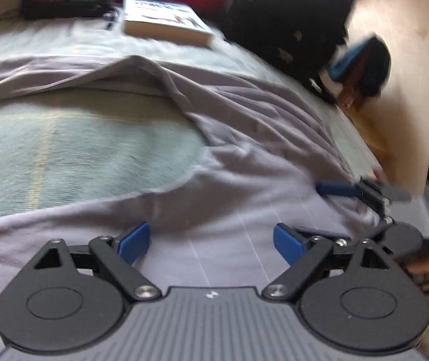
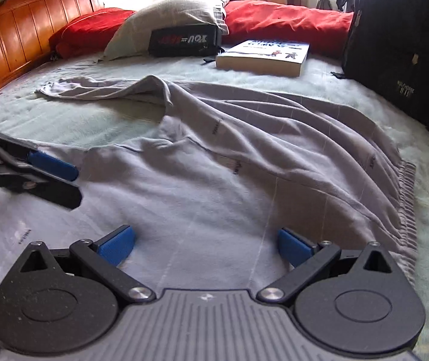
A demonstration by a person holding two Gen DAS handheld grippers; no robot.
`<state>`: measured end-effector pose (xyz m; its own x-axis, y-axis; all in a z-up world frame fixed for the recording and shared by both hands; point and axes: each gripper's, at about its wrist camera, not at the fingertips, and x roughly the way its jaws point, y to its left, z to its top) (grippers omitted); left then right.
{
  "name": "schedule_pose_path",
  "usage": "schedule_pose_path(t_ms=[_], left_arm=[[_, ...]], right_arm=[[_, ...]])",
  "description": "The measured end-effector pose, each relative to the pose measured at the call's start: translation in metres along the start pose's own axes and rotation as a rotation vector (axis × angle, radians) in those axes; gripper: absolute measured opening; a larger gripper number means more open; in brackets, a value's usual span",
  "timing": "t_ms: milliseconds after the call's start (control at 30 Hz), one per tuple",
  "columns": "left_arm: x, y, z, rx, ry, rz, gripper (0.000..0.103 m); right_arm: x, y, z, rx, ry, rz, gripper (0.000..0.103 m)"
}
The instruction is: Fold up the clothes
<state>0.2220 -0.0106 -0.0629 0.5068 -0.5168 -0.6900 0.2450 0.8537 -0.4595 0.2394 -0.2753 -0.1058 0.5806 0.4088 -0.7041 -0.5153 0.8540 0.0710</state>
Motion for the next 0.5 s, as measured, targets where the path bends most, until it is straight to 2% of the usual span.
schedule_pose_path(t_ms=[67, 200, 300, 367, 433, 500], left_arm=[[-0.006, 0.008, 0.004, -0.049, -0.025, -0.007, 0.089], [-0.029, -0.004, 0.004, 0.051, -0.098, 0.090, 0.092], [-0.031, -0.005, -0.001, 0.071, -0.083, 0.196, 0.092], [-0.025, 0.001, -0.009, 0.049, -0.048, 0.249, 0.092], [-0.022, 0.007, -0.020, 0.035, -0.045, 0.281, 0.092], [-0.029, 0.002, -0.026, 0.065, -0.064, 0.306, 0.092]], right_arm=[[-0.003, -0.003, 0.005, 0.001, 0.006, 0.000, 0.103], [-0.016, -0.012, 0.018, 0.013, -0.010, 0.003, 0.103], [-0.021, -0.017, 0.037, 0.028, -0.038, 0.058, 0.103], [-0.018, -0.018, 0.053, 0.036, -0.051, 0.098, 0.103], [-0.010, -0.016, 0.070, 0.036, -0.056, 0.139, 0.103], [0.001, -0.012, 0.086, 0.031, -0.053, 0.176, 0.103]])
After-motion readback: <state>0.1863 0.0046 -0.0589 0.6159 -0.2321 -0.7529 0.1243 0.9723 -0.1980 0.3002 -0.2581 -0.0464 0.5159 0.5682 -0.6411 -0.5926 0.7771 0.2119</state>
